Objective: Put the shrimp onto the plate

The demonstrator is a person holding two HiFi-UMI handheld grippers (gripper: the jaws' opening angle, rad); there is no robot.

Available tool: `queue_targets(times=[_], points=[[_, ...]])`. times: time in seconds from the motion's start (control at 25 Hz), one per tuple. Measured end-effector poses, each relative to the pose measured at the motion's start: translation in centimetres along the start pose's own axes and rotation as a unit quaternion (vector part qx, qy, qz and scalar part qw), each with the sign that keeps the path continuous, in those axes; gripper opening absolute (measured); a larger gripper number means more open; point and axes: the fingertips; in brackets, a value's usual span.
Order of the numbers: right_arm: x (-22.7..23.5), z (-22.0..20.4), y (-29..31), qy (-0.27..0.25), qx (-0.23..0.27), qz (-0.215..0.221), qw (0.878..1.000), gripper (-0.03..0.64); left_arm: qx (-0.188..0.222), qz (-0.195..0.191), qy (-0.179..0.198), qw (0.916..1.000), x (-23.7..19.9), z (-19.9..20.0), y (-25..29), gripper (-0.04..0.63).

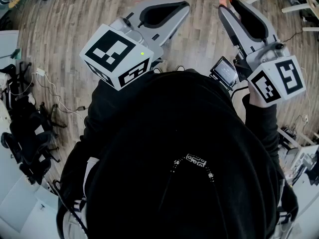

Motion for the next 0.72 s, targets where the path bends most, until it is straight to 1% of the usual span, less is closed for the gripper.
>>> queue_targets(times=[0.08,0.24,0.36,0.52,0.72], points=[[0.3,-0.2,0.0,0.005,0.000,-0.001,1.000,0.149,-0.006,0.004,0.004,1.0000,-0.4,-0.3,0.0,-0.006],[0.7,-0.7,-0.1,0.011,-0.001,-0.004,1.000,0.149,-0.005,0.012,-0.003,0.9999,-1.0,-0.6,0.0,-0.006],[1.5,-1.0,-0.2,0.024,0.000,-0.009,1.000,0.149,-0.017,0.016,-0.006,0.9997,-1.4,-1.0,0.8,-0.006],[2.8,-1.3,-1.0,0.036,0.000,-0.011,0.999,0.150,-0.015,-0.001,-0.008,0.9999,-0.6,-0.8,2.3,0.000],[4.6,-1.9,-1.5,0.041,-0.002,-0.014,0.999,0.149,-0.030,-0.013,-0.013,0.9994,-0.2,-1.4,4.5,0.000]])
Point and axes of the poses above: the fingertips, and each gripper's own axes: y forward along the fingers, x to its right, z out of its top, and after that the axes turned 4 degrees about x, right-handed
